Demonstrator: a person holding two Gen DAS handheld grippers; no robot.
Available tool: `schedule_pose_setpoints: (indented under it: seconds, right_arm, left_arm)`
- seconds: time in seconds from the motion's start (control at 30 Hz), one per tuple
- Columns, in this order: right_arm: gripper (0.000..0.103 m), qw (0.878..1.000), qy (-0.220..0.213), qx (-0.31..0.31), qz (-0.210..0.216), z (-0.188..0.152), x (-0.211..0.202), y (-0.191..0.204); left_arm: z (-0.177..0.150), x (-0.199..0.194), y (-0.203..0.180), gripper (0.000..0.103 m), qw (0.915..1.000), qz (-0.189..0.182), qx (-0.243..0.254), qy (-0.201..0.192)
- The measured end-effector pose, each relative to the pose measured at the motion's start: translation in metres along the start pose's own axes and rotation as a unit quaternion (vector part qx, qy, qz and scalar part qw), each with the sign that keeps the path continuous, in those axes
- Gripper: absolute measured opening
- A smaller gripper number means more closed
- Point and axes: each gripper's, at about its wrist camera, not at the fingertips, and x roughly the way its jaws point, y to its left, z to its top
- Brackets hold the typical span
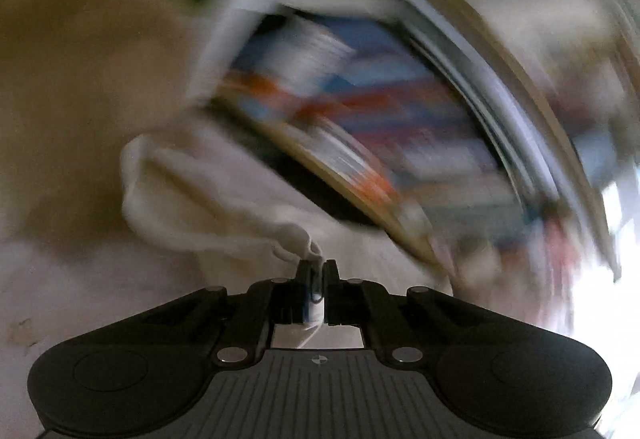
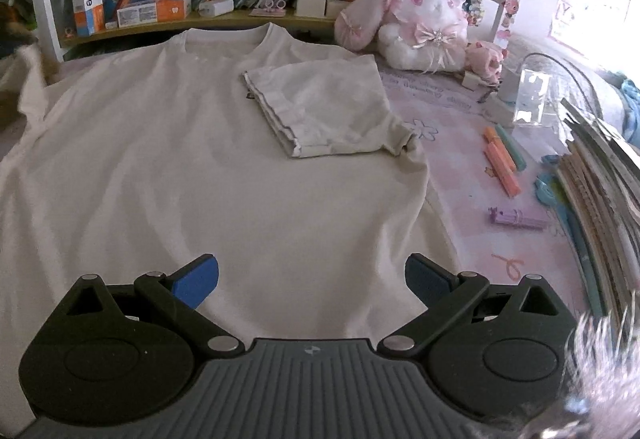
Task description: Fold clothes
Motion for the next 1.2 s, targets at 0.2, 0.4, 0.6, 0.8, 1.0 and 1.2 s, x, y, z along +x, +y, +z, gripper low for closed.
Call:
schedule_pose_setpoints:
  seconds: [0.2, 0.4, 0.6, 0.8, 1.0, 1.2]
  right_arm:
    - [0.101, 1.000, 0.015, 0.012, 0.023, 0.004, 0.020, -0.031]
    - [0.101, 0.998, 0.040, 0.004, 0.054, 0.002, 0.040, -0.044]
    - [0.102, 0.997, 0.037, -0.014, 0.071, 0.003, 0.047, -0.046]
    - [0.103, 0.996, 0.032, -0.029, 0.080, 0.001, 0.048, -0.047]
    - [0.103, 0.996, 0.027, -0.032, 0.083, -0.001, 0.047, -0.049]
    - [0.103, 0.997, 0.028, -0.023, 0.075, 0.000, 0.048, -0.047]
  left_arm:
    - [-0.063, 0.052, -0.079, 0.015, 0.9623, 0.022, 0.229, 0.145]
    - [-0.056, 0.030, -0.056, 0.049, 0.9807, 0.055, 0.159, 0.100]
    - [-0.025, 0.024, -0.012, 0.052, 0.9940, 0.101, -0.004, 0.042]
    - [-0.009, 0.059, -0.006, 0.016, 0.9867, 0.159, -0.007, 0.036]
    - [0.006, 0.072, -0.060, 0.006, 0.9984, 0.053, 0.010, 0.015]
    - [0.019, 0.091, -0.081, 0.039, 0.9973, -0.041, 0.044, 0.042]
